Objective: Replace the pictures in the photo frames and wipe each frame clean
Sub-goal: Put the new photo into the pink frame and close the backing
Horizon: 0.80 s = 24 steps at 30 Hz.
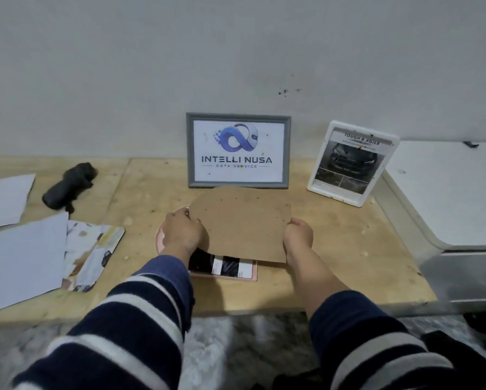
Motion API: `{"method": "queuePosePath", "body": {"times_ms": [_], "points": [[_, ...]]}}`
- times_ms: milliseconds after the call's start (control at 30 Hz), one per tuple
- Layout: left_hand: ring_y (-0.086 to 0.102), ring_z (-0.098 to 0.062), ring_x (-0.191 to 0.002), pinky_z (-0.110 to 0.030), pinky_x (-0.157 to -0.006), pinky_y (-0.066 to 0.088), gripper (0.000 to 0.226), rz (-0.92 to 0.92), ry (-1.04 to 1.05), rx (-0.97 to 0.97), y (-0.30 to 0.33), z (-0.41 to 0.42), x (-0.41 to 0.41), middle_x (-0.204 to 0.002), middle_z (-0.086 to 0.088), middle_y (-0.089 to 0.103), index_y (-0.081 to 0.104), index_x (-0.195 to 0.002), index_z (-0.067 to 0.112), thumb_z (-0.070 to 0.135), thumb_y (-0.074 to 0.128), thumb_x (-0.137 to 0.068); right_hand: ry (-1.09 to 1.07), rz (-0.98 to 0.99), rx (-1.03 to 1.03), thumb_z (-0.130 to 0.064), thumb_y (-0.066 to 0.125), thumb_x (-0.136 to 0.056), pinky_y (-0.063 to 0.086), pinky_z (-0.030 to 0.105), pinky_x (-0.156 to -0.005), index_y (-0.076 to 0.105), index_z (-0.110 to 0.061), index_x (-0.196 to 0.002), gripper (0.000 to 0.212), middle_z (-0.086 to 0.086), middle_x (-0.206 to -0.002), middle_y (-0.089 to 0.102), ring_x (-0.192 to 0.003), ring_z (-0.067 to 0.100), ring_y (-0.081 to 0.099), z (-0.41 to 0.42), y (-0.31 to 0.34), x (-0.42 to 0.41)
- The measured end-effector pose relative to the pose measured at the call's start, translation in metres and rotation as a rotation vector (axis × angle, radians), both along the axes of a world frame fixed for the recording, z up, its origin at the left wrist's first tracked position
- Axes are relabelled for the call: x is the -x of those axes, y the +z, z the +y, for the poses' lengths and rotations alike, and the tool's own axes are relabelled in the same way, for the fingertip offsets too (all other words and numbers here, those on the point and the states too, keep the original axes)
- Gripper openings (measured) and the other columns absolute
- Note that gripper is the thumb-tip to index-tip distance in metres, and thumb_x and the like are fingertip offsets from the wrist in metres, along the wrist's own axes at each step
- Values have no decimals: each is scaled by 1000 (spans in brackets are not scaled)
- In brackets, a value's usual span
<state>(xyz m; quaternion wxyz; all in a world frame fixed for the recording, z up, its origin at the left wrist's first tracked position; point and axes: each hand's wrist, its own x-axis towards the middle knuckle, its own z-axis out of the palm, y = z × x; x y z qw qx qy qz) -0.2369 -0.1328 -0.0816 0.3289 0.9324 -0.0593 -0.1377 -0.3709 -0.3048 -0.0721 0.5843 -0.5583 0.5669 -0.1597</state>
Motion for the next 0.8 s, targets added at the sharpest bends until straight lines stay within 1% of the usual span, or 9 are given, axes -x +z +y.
{"method": "queuePosePath", "body": {"times_ms": [100, 200, 300, 367, 433, 533, 600, 700, 800], "points": [[46, -37, -123, -44, -103, 41, 44, 7, 35, -19, -4, 29, -12, -136, -16, 47, 50, -136, 15, 29, 50, -95, 3, -20, -21, -5, 38, -92, 48, 36, -93, 51, -20, -136, 48, 3, -130, 57, -112, 28, 56, 23, -4, -15], [43, -37, -127, -44, -105, 37, 49, 41, 20, -67, -12, 54, -21, -140, -16, 44, 44, -141, 16, 33, 51, -95, -1, -29, -23, -4, 37, -94, 46, 31, -85, 50, -19, -136, 47, 4, -129, 57, -109, 27, 56, 45, -12, -26], [40, -38, -130, -46, -106, 35, 62, 82, 1, -83, -20, 69, -23, -145, -17, 38, 34, -146, 11, 38, 53, -94, -23, -32, 12, -6, 39, -93, 50, 36, -89, 52, -24, -131, 44, 1, -122, 60, -98, 23, 57, 58, -18, -32], [39, -39, -130, -46, -106, 35, 69, 129, 8, -74, -24, 74, -24, -145, -17, 37, 31, -147, 8, 41, 58, -92, -37, -41, 10, -8, 41, -92, 53, 42, -91, 53, -28, -128, 43, -1, -118, 62, -98, 23, 59, 64, -23, -35], [42, -38, -127, -47, -104, 38, 70, 156, -9, -71, -28, 79, -25, -140, -16, 41, 35, -143, 8, 43, 61, -89, -39, -44, 10, -6, 42, -93, 53, 40, -90, 51, -27, -131, 44, -1, -115, 59, -97, 21, 57, 67, -25, -35], [49, -36, -115, -48, -98, 43, 59, 168, -70, -63, -33, 83, -27, -128, -14, 50, 47, -129, 10, 45, 64, -85, -32, -31, 43, -5, 42, -96, 49, 31, -77, 48, -24, -135, 44, 2, -122, 58, -95, 19, 55, 71, -26, -35], [51, -34, -110, -49, -96, 45, 54, 174, -87, -61, -34, 83, -27, -121, -13, 53, 52, -121, 10, 45, 67, -83, -16, -3, 68, -3, 39, -97, 45, 29, -75, 47, -23, -136, 45, 3, -126, 58, -94, 19, 53, 74, -26, -35], [51, -34, -111, -48, -98, 45, 59, 176, -101, -84, -34, 82, -27, -124, -13, 52, 52, -124, 10, 46, 70, -80, 44, 72, 112, -2, 38, -97, 41, 27, -76, 46, -21, -139, 47, 3, -132, 55, -95, 19, 52, 76, -28, -37], [46, -34, -119, -48, -103, 42, 69, 189, -111, -95, -32, 81, -25, -130, -12, 46, 47, -131, 11, 44, 75, -78, 134, 176, 184, -5, 43, -95, 43, 32, -93, 42, -20, -143, 50, 5, -139, 45, -116, 26, 52, 78, -31, -38]]}}
